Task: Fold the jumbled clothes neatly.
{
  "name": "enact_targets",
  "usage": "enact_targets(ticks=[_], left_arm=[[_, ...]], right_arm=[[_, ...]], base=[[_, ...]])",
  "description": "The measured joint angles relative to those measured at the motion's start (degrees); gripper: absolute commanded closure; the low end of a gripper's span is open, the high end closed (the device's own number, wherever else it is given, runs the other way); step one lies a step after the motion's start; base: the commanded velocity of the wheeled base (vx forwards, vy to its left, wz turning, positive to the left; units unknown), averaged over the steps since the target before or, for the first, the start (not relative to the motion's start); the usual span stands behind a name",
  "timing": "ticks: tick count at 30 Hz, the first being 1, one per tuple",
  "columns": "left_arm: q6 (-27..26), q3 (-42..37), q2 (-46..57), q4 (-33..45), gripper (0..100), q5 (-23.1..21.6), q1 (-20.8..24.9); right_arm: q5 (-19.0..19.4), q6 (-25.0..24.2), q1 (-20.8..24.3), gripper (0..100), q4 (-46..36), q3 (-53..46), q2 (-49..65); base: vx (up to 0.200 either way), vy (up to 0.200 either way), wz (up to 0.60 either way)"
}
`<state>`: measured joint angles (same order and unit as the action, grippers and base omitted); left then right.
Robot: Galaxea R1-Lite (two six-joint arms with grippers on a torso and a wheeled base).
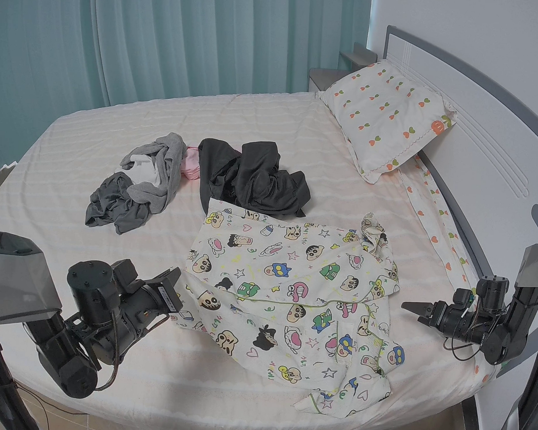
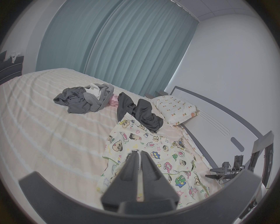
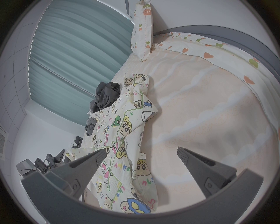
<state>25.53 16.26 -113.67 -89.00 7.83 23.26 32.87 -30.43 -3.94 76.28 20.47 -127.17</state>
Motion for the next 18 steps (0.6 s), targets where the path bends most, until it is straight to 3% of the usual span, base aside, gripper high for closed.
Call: enact_targets(ticks=[9,14,18], left_arm=[[-0.87,8.96,-9.09,0.00,0,-0.90,-5.66],[-0.98,10.54,-13.74,1.33,0,-5.69,-9.05],[2.47,10.28,-14.97,2.29,0,-7.14,-10.17]], right_arm=[[0.00,0.00,0.00,0,0.00,0.01,-0.12],[0.00,0.02,0.09,0,0.02,0.06,-0.34],[0.00,0.02,0.11,0,0.04,0.06,-0.50]], base=[[0.000,0.000,0.00],[0.000,0.000,0.00],[0.000,0.000,0.00]])
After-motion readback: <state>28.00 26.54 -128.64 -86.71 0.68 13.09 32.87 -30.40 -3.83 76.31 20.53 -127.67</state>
